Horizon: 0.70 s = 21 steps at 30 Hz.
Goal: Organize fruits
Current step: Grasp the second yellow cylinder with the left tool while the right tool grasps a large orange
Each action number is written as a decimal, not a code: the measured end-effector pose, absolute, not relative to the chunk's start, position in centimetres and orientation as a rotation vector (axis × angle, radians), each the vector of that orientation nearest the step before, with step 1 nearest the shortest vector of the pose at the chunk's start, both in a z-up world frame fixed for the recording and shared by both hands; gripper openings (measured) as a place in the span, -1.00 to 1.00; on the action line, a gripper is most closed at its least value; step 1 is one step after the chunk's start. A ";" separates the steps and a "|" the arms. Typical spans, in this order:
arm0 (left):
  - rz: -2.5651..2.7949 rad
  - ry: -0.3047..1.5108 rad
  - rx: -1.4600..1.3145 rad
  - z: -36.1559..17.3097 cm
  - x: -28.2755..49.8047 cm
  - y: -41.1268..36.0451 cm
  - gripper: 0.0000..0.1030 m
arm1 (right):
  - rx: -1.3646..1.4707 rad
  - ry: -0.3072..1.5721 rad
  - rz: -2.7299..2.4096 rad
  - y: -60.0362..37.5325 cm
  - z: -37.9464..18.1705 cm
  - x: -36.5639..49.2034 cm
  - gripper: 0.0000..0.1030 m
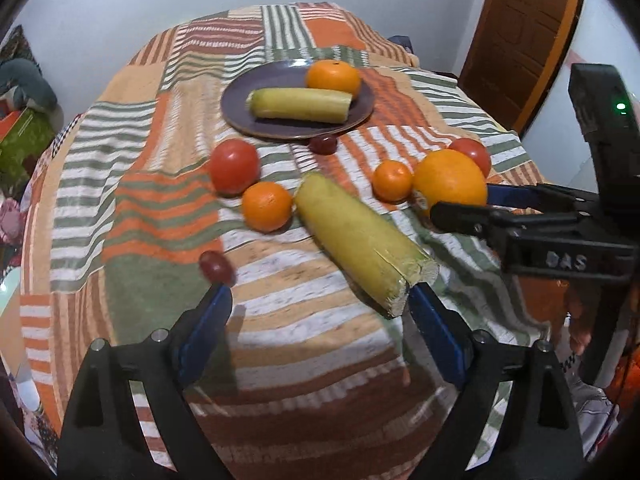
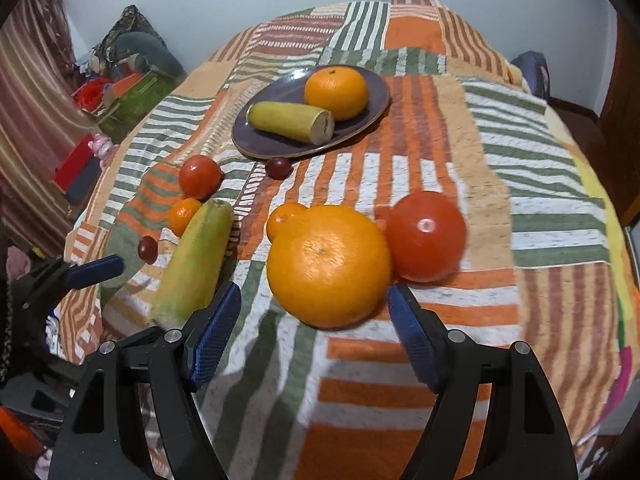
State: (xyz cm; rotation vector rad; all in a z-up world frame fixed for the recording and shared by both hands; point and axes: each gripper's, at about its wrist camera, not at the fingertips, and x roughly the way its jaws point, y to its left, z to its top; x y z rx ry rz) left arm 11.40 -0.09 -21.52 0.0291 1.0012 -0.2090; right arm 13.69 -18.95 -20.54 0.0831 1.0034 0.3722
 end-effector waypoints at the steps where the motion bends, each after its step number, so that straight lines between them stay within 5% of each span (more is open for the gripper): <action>1: -0.214 1.004 0.021 -21.4 11.2 0.2 0.73 | 0.084 1.000 0.368 -18.9 -20.6 13.7 0.47; 5: -0.229 0.990 -0.034 -20.3 11.0 1.0 0.73 | 0.081 1.008 0.366 -18.9 -20.8 14.1 0.43; 7: -0.233 0.987 -0.068 -19.8 11.4 0.9 0.73 | 0.049 1.004 0.365 -19.0 -20.7 14.1 0.24; 17: -0.240 1.051 -0.132 -21.3 15.6 -2.4 0.72 | 0.018 0.970 0.394 -20.4 -19.7 12.1 0.20; 21: -0.210 1.098 -0.143 -22.5 16.9 -2.6 0.44 | 0.054 0.965 0.404 -22.2 -19.2 11.6 0.20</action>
